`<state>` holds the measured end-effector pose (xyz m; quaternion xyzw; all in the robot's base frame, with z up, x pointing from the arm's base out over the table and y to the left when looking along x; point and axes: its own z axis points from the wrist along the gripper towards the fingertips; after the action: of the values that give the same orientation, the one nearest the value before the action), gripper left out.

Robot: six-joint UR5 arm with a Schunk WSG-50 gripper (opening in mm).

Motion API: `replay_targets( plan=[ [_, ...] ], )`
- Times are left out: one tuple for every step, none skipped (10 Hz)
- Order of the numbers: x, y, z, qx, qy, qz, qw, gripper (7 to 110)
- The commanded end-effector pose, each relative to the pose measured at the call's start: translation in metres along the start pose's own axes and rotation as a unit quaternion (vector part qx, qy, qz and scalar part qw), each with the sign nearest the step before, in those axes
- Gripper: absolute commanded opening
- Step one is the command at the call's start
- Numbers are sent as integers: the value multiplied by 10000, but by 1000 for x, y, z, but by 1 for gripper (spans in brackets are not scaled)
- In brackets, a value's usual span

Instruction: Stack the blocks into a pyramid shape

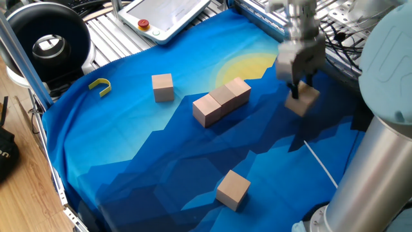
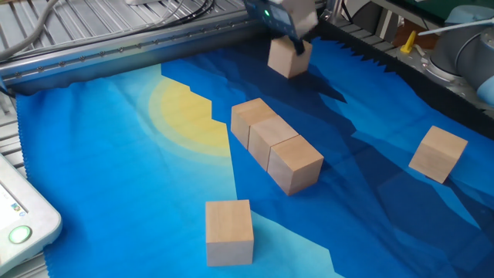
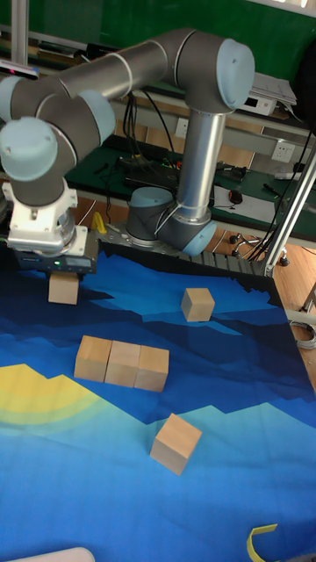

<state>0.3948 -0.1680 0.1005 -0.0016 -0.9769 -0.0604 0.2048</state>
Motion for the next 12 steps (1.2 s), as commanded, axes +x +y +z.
replay_targets(
  plan=[
    [-28,36,-65,-541,-469,132,9973,7],
    [-39,44,-81,-693,-636,215,9953,7],
    [-49,56,-90,-974,-742,239,9922,7],
    [-60,64,-93,-1163,-825,243,9895,7],
    [-74,65,-91,-1169,-923,262,9885,7],
    [-85,73,-90,-1219,-946,353,9874,7],
    [-90,81,-89,-1256,-933,427,9868,7],
    [-93,85,-88,-1263,-923,431,9867,7],
    [-93,85,-88,-1265,-902,411,9870,7],
    [-87,75,-85,-1030,-810,450,9904,7],
    [-84,56,-82,-627,-791,503,9936,7],
    [-84,47,-81,-436,-803,544,9943,7]
  ],
)
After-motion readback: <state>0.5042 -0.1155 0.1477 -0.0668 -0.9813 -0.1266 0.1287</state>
